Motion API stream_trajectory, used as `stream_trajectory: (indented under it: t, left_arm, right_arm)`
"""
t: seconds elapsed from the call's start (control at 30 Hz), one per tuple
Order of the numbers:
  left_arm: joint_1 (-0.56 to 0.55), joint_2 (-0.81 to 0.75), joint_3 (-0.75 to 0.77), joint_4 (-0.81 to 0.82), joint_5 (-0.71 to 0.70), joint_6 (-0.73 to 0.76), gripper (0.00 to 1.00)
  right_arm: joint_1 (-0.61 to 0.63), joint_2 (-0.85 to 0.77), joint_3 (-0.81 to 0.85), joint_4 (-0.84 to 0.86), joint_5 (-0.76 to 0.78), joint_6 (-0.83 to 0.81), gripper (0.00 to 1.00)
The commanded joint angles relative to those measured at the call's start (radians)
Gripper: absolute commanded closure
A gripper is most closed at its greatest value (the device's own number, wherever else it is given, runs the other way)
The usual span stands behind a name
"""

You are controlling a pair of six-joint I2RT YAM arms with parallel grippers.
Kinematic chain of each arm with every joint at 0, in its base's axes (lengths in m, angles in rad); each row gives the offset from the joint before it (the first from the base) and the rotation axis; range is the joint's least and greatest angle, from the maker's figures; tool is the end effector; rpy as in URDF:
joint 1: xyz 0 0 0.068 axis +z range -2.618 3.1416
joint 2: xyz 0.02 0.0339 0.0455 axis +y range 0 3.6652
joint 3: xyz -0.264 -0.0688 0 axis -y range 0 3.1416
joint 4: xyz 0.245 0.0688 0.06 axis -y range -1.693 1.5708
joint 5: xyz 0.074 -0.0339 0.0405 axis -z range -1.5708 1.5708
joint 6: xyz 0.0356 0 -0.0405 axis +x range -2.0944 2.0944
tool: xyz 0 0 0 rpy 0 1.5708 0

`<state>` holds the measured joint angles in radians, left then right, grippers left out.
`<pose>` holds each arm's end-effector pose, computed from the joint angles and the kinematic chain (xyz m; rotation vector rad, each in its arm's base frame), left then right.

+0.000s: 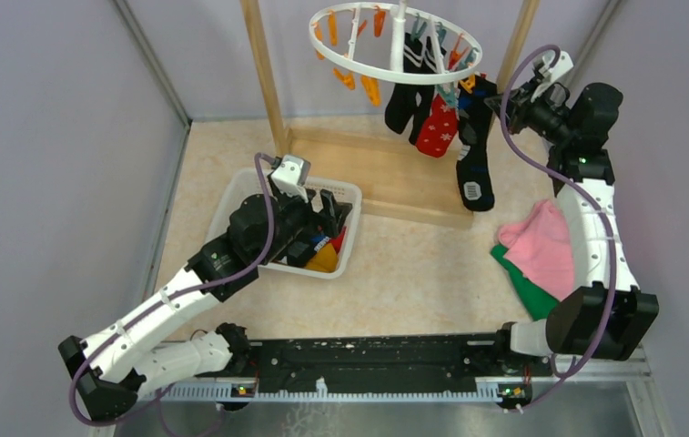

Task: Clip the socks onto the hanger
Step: Clamp the sock onto the hanger.

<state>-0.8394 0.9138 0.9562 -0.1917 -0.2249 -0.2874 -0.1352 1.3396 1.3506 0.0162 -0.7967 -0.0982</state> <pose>0.1452 -0.1499 0.3767 0.3133 1.7306 -0.6376 0.3034 -0.0156 0.4359 -0.5955 1.4501 0.4293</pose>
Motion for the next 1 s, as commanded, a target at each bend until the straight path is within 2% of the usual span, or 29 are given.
stream_trajectory:
  t: [0.0, 0.13, 0.27, 0.53, 0.83, 0.97]
  left_arm:
    - [0.003, -0.023, -0.008, -0.021, -0.050, -0.010, 0.04]
    - [0.003, -0.022, -0.006, -0.066, -0.084, -0.028, 0.05]
    - [0.004, -0.022, -0.012, -0.089, -0.101, -0.045, 0.05]
    - [0.008, -0.027, -0.022, -0.098, -0.105, -0.059, 0.05]
    - [0.014, -0.039, -0.021, -0.132, -0.101, -0.071, 0.05]
    - [0.022, -0.039, -0.028, -0.140, -0.089, -0.089, 0.05]
  right_arm:
    - [-0.014, 0.002, 0.054, 0.057, -0.079, 0.037, 1.00]
    - [-0.014, -0.029, 0.008, 0.084, -0.120, 0.059, 0.93]
    - [-0.014, -0.066, -0.033, 0.084, -0.128, 0.058, 0.78]
    - [-0.014, -0.116, -0.072, 0.049, -0.120, 0.052, 0.70]
    - [-0.014, -0.208, -0.133, 0.008, -0.158, 0.033, 0.47]
    - [-0.014, -0.270, -0.178, -0.039, -0.166, 0.006, 0.40]
